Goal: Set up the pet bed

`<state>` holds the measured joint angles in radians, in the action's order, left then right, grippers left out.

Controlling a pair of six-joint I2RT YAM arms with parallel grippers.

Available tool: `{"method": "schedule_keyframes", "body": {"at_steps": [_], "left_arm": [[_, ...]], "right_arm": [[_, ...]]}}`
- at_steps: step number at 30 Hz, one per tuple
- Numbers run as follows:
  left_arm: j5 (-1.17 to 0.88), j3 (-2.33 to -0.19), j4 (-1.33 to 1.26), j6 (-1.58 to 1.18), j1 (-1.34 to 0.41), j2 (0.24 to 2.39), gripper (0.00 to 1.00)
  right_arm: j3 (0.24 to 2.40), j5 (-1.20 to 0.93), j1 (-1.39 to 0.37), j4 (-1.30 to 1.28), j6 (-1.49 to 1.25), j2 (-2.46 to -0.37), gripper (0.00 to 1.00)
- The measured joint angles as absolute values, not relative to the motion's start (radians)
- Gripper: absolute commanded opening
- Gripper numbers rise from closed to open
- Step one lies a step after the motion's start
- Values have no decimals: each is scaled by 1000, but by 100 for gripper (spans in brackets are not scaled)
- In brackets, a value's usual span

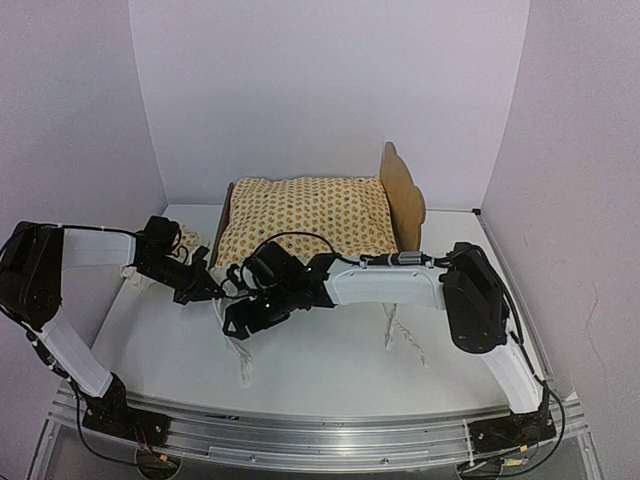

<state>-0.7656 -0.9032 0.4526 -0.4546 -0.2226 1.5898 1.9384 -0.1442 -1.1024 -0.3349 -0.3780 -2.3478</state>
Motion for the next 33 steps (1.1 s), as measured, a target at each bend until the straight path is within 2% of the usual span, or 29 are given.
{"method": "schedule_keyframes", "body": {"at_steps": [4,7,12,14,17,28,29,31,32,33], "left_arm": [[-768,-961,553,-416,-223,1587,0],[-787,-1011,605,-397,-224,1582,0],[-809,-1060,631,-368,-224,1573,0],[-822,-1056,628,-370,-224,1572,0],[-832,-1049,622,-379,-222,1572,0],[-871,-1028,616,-395,-223,1572,0],[-873,-1024,612,-397,-223,1571,0],[-878,-1019,610,-400,-223,1571,0],[-881,-1017,609,-401,-223,1571,0],[-882,-1016,606,-402,-223,1571,0]], "right_arm": [[1933,-132,-1058,-219,-390,-2348,70],[1920,-141,-1059,-91,-380,-2347,55],[1915,-183,-1065,23,-463,-2349,54],[1913,-198,-1065,68,-496,-2353,51],[1889,-217,-1065,137,-540,-2359,27],[1872,-210,-1061,224,-620,-2411,25],[1867,-209,-1061,228,-623,-2411,20],[1863,-201,-1061,231,-632,-2411,4],[1862,-194,-1061,228,-635,-2412,0],[1861,-190,-1060,227,-638,-2414,0]]}}
